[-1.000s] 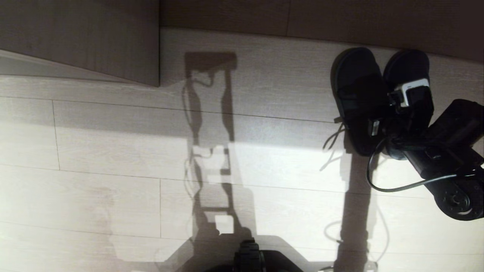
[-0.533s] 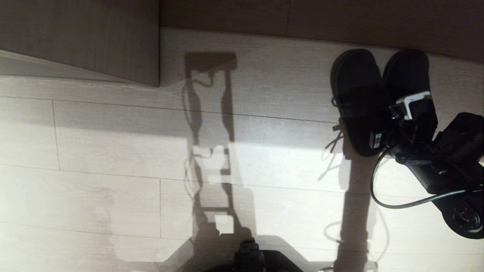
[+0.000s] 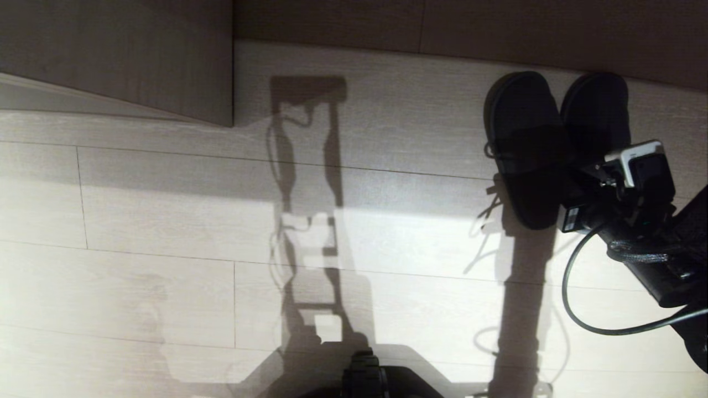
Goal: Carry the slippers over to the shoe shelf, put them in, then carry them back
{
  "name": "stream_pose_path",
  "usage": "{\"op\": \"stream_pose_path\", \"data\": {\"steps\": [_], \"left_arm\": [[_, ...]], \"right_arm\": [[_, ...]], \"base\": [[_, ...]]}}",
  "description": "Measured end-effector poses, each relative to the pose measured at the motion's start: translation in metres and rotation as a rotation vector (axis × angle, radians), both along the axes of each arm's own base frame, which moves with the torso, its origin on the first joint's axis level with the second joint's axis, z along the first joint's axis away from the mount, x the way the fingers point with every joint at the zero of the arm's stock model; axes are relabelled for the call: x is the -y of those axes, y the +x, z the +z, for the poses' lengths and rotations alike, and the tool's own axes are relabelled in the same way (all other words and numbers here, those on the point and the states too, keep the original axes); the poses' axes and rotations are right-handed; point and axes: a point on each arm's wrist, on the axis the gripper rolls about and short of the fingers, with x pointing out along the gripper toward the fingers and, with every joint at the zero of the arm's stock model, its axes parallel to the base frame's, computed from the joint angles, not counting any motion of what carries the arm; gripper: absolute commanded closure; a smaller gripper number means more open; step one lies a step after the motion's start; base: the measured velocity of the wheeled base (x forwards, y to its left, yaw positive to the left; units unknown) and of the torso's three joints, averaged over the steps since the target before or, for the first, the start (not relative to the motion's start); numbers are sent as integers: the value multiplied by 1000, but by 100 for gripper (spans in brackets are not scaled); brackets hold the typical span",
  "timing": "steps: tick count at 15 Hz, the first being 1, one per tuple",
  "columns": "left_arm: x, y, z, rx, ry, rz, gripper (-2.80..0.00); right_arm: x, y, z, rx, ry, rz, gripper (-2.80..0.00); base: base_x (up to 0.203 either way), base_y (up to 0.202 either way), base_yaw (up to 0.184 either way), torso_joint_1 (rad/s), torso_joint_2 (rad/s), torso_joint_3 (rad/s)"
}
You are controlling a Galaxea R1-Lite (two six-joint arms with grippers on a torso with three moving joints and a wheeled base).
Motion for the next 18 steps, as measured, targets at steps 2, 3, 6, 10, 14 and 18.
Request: {"op": "stream_pose_path", "data": {"steps": [2, 3, 6, 10, 14, 18], "left_arm": [[0, 0, 0, 0, 0, 0, 0], [0, 0, 0, 0, 0, 0, 0], [0, 0, 0, 0, 0, 0, 0], [0, 0, 0, 0, 0, 0, 0], [0, 0, 0, 0, 0, 0, 0], [0, 0, 0, 0, 0, 0, 0]], "right_arm": [[2, -20, 2, 6, 19, 6, 0], [4, -33, 5, 20, 32, 9, 0], [8, -70, 10, 59, 79, 19, 0], [13, -114, 18, 101, 114, 26, 0], [19, -160, 29, 129, 124, 26, 0], [26, -219, 26, 151, 192, 21, 0]], "base": [[0, 0, 0, 0, 0, 0], [0, 0, 0, 0, 0, 0], [0, 0, 0, 0, 0, 0], [0, 0, 0, 0, 0, 0], [0, 0, 0, 0, 0, 0], [0, 0, 0, 0, 0, 0]]}}
